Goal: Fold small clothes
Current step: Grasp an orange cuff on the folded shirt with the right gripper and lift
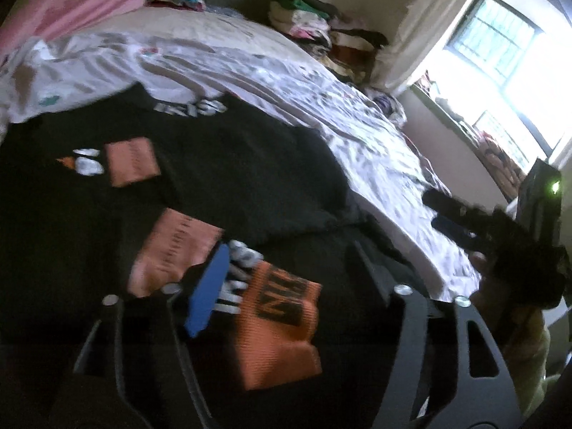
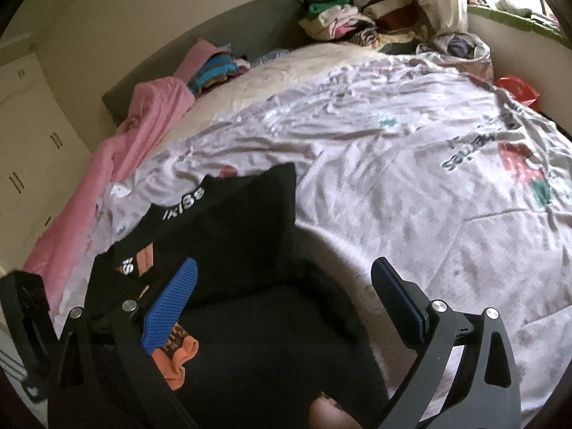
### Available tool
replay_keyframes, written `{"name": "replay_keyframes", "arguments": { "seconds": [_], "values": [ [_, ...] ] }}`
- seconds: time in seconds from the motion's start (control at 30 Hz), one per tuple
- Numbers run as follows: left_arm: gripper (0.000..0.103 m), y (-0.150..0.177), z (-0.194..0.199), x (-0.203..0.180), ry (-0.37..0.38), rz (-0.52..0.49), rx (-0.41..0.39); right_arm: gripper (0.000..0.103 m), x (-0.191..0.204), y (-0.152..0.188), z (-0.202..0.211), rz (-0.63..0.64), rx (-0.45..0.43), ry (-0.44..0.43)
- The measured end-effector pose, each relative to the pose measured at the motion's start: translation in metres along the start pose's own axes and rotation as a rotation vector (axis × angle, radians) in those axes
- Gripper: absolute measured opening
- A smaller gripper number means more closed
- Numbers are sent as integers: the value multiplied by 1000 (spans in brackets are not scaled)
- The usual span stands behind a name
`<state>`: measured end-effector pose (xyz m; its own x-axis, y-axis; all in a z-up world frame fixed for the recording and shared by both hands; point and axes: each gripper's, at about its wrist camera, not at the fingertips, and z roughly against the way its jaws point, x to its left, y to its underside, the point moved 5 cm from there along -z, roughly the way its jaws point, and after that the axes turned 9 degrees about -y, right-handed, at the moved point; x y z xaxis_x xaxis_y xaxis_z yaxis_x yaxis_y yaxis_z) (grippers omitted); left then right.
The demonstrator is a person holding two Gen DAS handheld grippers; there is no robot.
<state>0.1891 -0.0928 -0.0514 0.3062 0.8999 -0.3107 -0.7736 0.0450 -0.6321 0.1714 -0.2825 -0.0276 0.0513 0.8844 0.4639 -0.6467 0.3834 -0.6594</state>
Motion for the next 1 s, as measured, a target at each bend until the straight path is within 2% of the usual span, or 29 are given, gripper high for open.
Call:
{"name": "replay_keyframes", "arguments": {
  "seconds": [0.17, 0.2, 0.3, 0.37, 0.4, 0.43, 0.47, 0.5, 0.53, 0.57, 0.6, 0.63, 0.8, 1.0],
  "values": [
    [77, -30, 22, 53, -206, 70, -54, 95, 21, 20, -22, 39, 87, -43],
    [81, -36, 25, 60, -226, 78, -63, 89, 30, 29, -29, 56, 118, -67],
    [82, -56, 37, 81, -314, 91, -100, 82, 58, 53, -49, 118, 204, -128],
    [87, -67, 44, 93, -346, 107, -137, 80, 71, 68, -60, 150, 257, -135],
    [87, -70, 46, 97, -348, 117, -148, 71, 76, 74, -66, 157, 278, -133],
    [87, -72, 48, 101, -346, 126, -159, 68, 80, 81, -72, 160, 293, -126],
    [87, -73, 51, 104, -344, 130, -172, 62, 83, 84, -75, 174, 293, -117],
    [87, -73, 53, 107, -344, 131, -185, 45, 88, 86, -77, 195, 283, -113],
    [87, -73, 55, 111, -346, 133, -195, 34, 95, 88, -78, 218, 279, -124],
    [87, -70, 58, 114, -348, 134, -203, 30, 99, 89, -79, 229, 282, -133],
    [87, -70, 60, 120, -349, 139, -209, 17, 100, 89, -80, 240, 274, -129],
    [87, -69, 61, 126, -355, 148, -211, 13, 103, 87, -79, 250, 259, -147],
    [87, -68, 75, 167, -377, 239, -230, 11, 122, 69, -67, 321, 175, -205],
    [87, -69, 92, 191, -420, 289, -256, 11, 174, 16, -43, 501, 74, -264]
  ]
}}
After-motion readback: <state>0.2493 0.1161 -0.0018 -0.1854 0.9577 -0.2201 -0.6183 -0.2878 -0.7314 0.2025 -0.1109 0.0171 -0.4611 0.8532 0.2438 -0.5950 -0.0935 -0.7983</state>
